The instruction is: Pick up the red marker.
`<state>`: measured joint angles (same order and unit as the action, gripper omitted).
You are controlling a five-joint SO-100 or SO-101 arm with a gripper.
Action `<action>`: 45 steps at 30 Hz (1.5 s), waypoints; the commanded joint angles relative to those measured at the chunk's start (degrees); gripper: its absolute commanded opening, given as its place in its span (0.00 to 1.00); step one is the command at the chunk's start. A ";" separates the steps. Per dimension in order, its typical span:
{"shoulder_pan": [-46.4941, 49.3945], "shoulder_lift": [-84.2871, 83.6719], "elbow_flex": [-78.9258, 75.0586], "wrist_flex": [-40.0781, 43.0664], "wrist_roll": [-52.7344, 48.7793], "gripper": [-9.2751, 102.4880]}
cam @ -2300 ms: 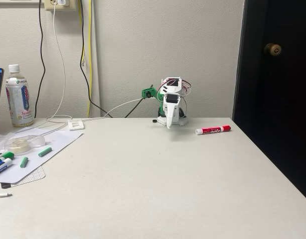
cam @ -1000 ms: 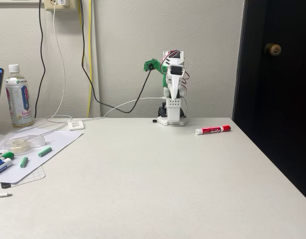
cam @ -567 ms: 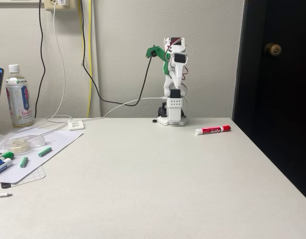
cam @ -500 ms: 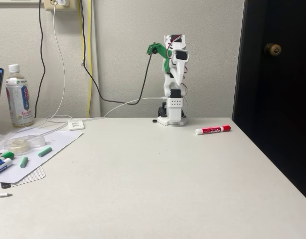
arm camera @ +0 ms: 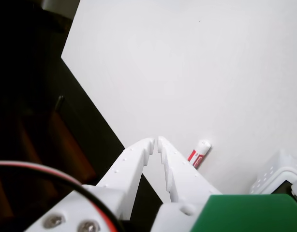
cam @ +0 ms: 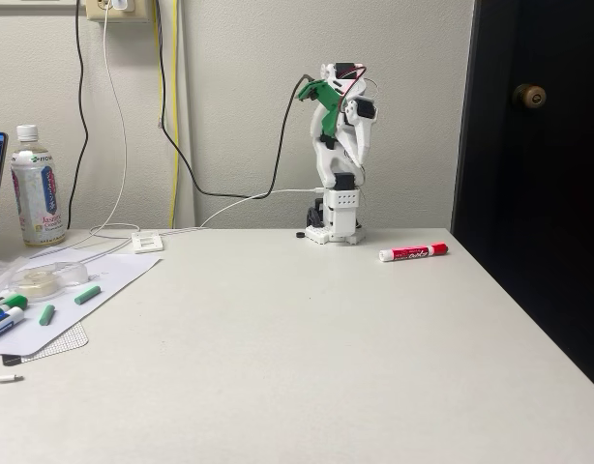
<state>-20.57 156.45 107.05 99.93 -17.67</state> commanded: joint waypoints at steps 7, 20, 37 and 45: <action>-8.35 -3.16 -1.67 -4.13 3.34 0.08; -23.64 -6.42 4.92 -14.33 10.37 0.09; -24.26 -7.73 14.77 -17.67 0.09 0.09; -22.68 -4.83 21.62 -20.30 -4.13 0.09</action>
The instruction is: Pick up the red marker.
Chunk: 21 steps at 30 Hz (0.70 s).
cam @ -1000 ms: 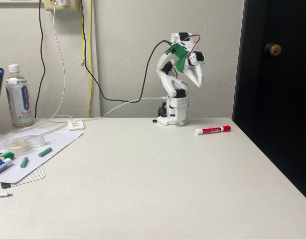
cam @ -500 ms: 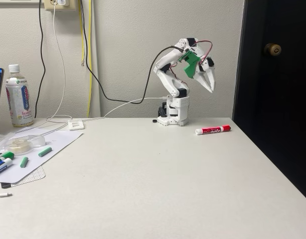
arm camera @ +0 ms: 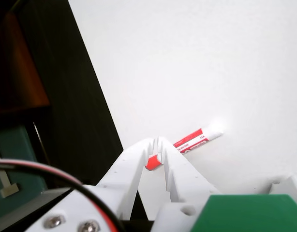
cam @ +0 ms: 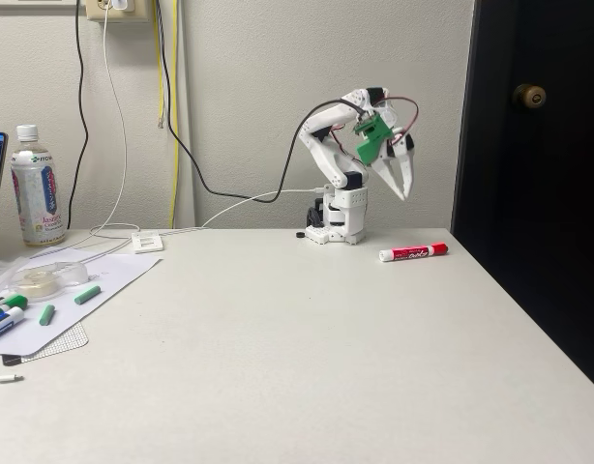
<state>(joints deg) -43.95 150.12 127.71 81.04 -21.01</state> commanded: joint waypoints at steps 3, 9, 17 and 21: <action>1.32 3.34 2.46 -2.90 1.58 0.09; -0.26 4.13 2.55 -7.47 12.39 0.09; -5.80 2.29 1.93 -8.00 30.94 0.09; -9.14 1.58 1.41 -4.75 39.11 0.11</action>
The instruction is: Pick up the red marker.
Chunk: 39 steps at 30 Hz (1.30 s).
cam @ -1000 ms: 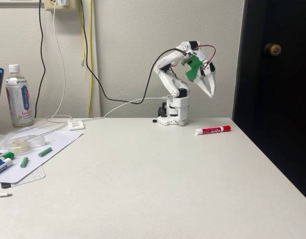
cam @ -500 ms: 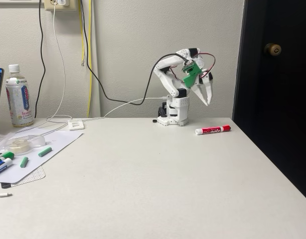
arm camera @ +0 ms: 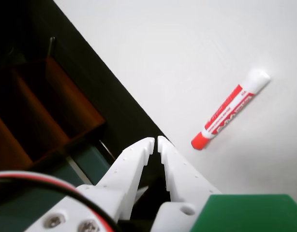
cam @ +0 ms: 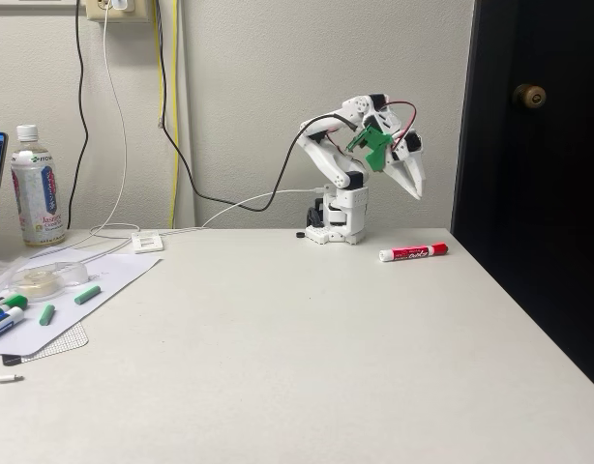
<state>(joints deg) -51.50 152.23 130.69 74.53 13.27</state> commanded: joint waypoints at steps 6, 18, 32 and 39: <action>-8.26 -4.66 -2.64 5.10 16.17 0.12; -15.47 -10.02 0.70 7.29 28.13 0.11; -12.92 -10.55 5.71 4.13 39.81 0.09; -12.30 -10.02 9.84 -0.26 39.81 0.10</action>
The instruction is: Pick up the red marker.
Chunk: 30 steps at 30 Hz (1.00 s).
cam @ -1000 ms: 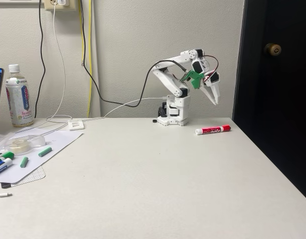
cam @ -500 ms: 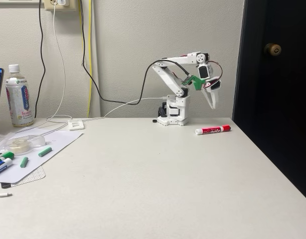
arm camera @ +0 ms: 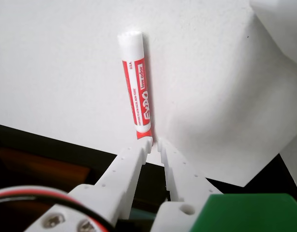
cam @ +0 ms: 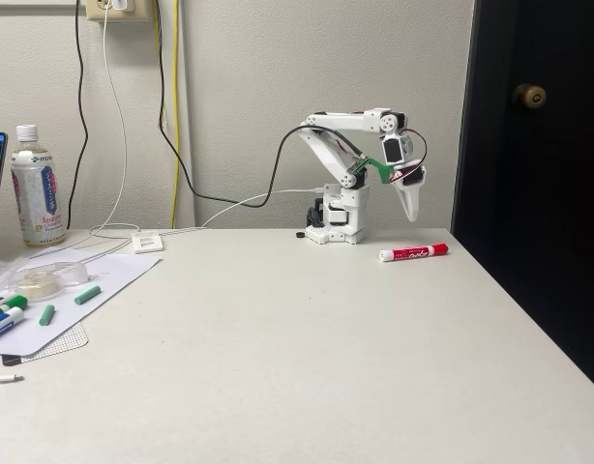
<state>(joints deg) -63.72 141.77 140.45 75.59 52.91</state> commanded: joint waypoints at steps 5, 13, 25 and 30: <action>0.00 0.26 2.20 -3.43 0.18 0.13; 0.18 -0.88 4.57 -6.15 0.53 0.17; 1.67 -0.79 6.50 -9.67 0.44 0.24; 2.55 -0.97 8.53 -12.74 -0.44 0.25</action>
<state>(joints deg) -61.70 140.98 148.97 64.16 53.09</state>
